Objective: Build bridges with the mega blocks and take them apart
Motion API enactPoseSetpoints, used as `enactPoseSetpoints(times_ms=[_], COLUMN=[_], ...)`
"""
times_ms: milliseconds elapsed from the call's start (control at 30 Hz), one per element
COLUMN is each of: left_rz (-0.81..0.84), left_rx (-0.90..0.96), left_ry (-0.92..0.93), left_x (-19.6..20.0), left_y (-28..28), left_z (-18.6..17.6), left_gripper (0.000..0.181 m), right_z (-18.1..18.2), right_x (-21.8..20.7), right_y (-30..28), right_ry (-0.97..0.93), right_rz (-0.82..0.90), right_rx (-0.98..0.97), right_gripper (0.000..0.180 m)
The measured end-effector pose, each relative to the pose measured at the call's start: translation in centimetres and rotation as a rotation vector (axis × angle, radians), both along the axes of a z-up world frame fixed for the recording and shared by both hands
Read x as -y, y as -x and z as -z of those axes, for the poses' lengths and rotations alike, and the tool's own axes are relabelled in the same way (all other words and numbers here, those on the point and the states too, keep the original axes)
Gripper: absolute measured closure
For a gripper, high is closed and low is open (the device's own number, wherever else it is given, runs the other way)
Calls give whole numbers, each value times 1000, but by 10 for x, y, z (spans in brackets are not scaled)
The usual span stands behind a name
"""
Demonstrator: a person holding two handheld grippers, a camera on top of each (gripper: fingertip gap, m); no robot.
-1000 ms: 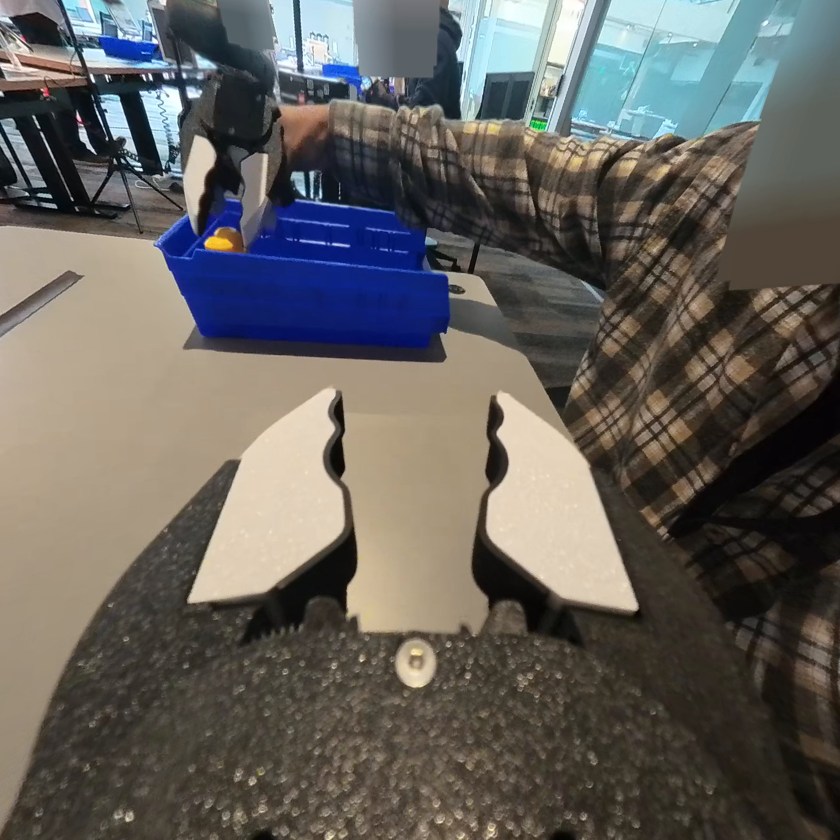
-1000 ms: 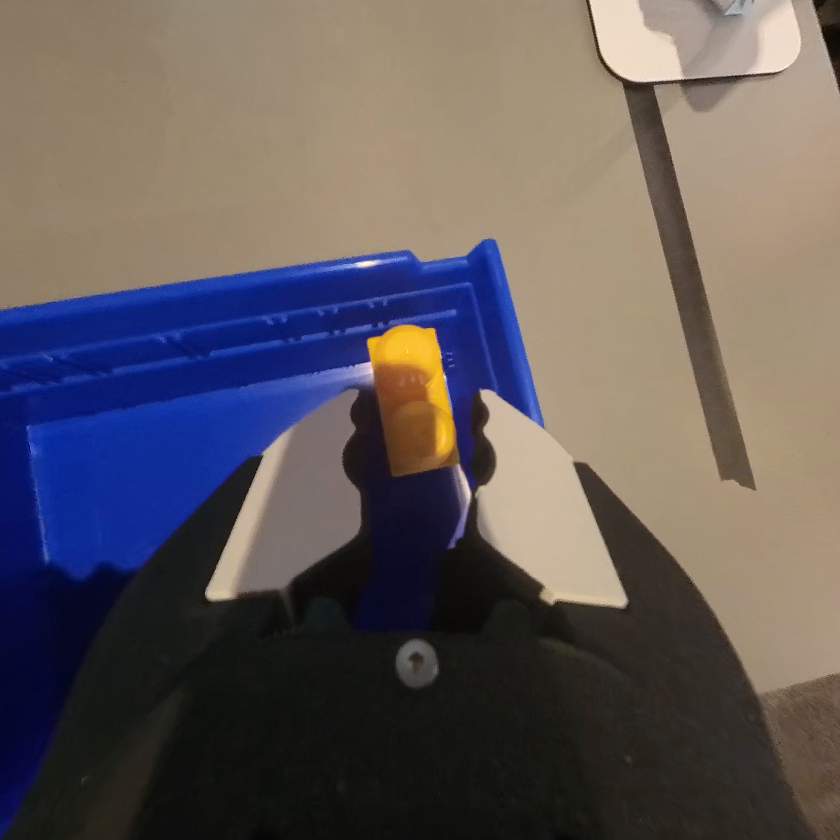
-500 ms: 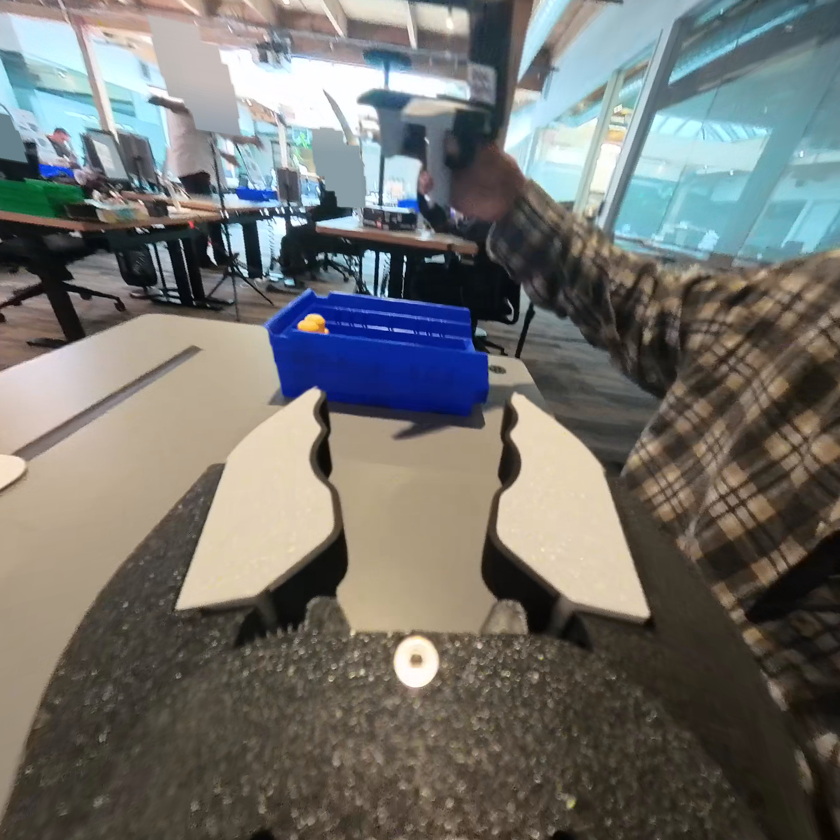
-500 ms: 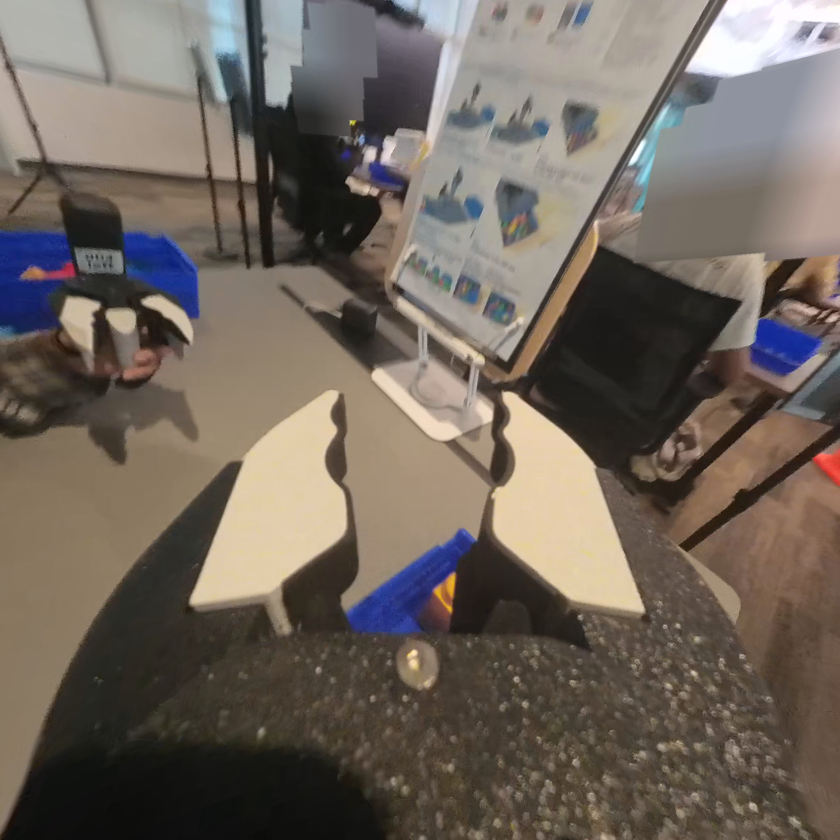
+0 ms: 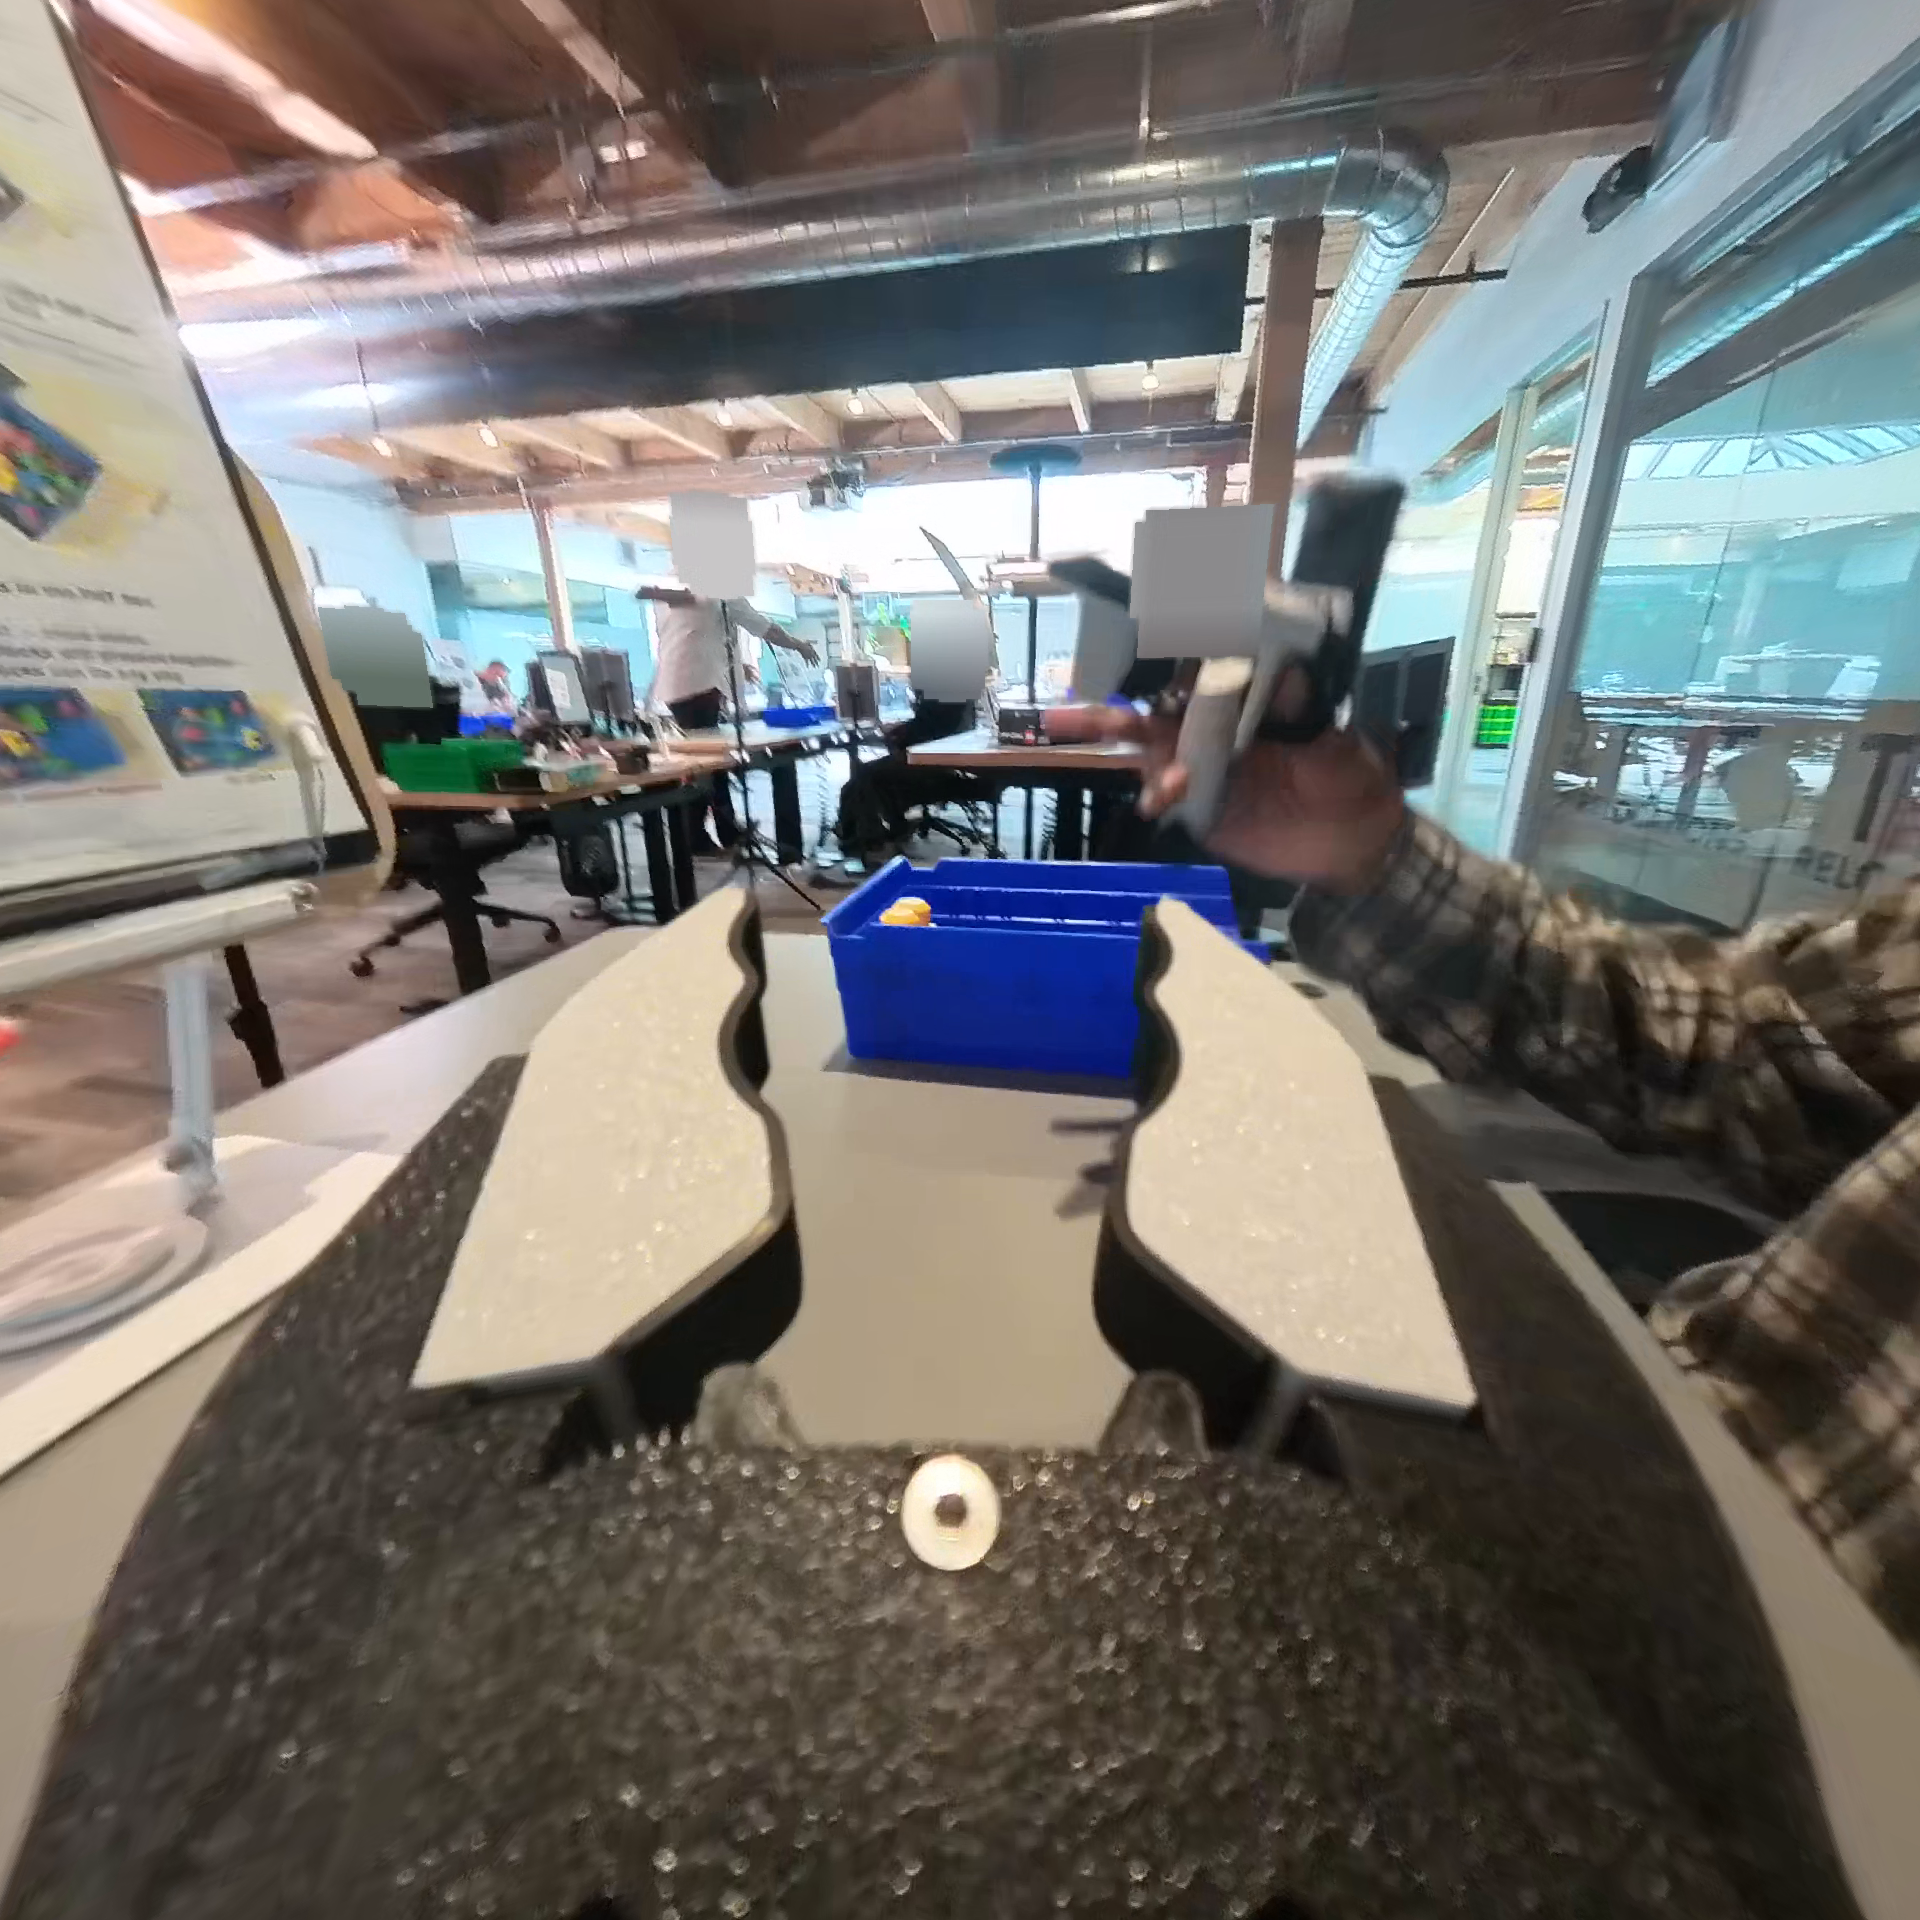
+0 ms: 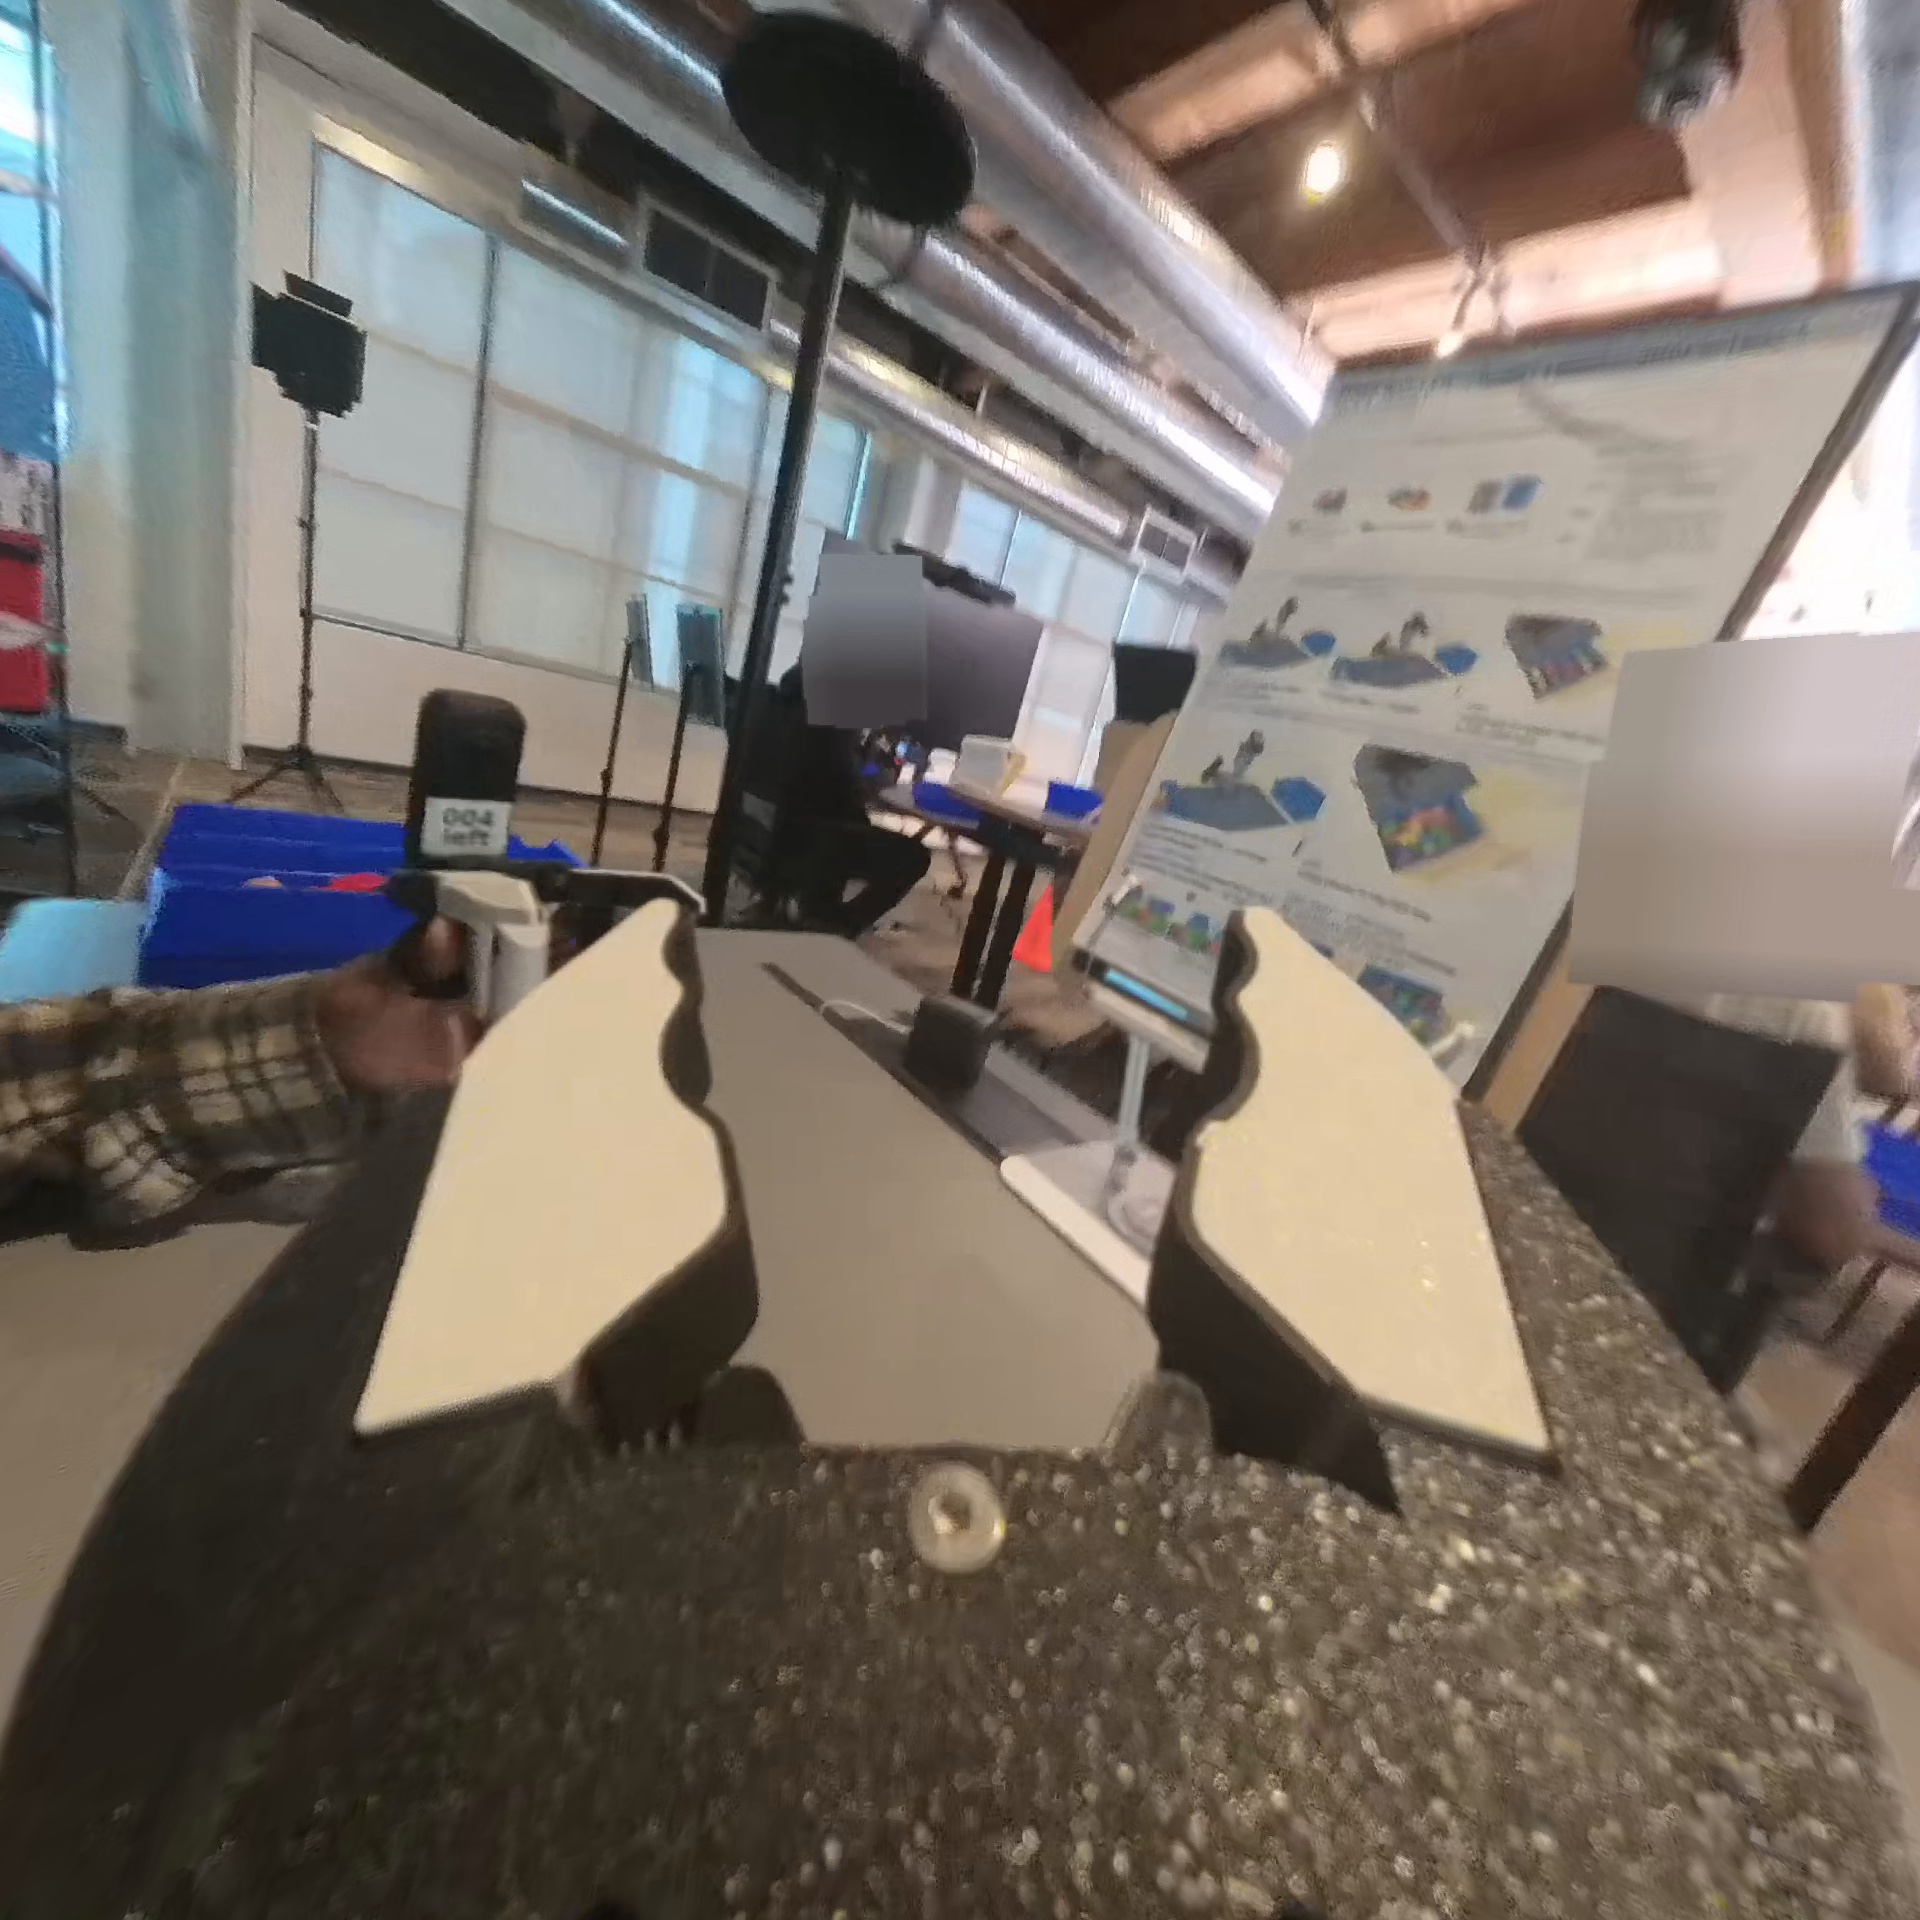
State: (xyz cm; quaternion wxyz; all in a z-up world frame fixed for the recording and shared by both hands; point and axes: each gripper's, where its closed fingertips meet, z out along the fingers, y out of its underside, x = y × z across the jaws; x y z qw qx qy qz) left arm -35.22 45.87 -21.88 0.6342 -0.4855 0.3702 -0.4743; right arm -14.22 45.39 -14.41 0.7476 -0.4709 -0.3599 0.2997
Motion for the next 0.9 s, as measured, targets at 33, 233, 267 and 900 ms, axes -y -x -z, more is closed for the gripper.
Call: enactPoseSetpoints(times_ms=[33,233,267,900], left_rz=[0,-11,-14,-241], left_rx=[1,7,11,-57], left_ry=[-3,-8,-12,93], left_x=[0,-3,-3,-30], left_y=[0,0,1,20], left_z=[0,3,3,6], left_gripper=[114,113,113,69], right_z=[6,34,36,114], right_x=[0,-6,-7,-67], right_y=[4,30,33,23], right_ry=[-55,-126,-118,253], right_rz=[10,-49,-70,218], right_rx=[1,12,8,129], right_gripper=[90,113,118,68])
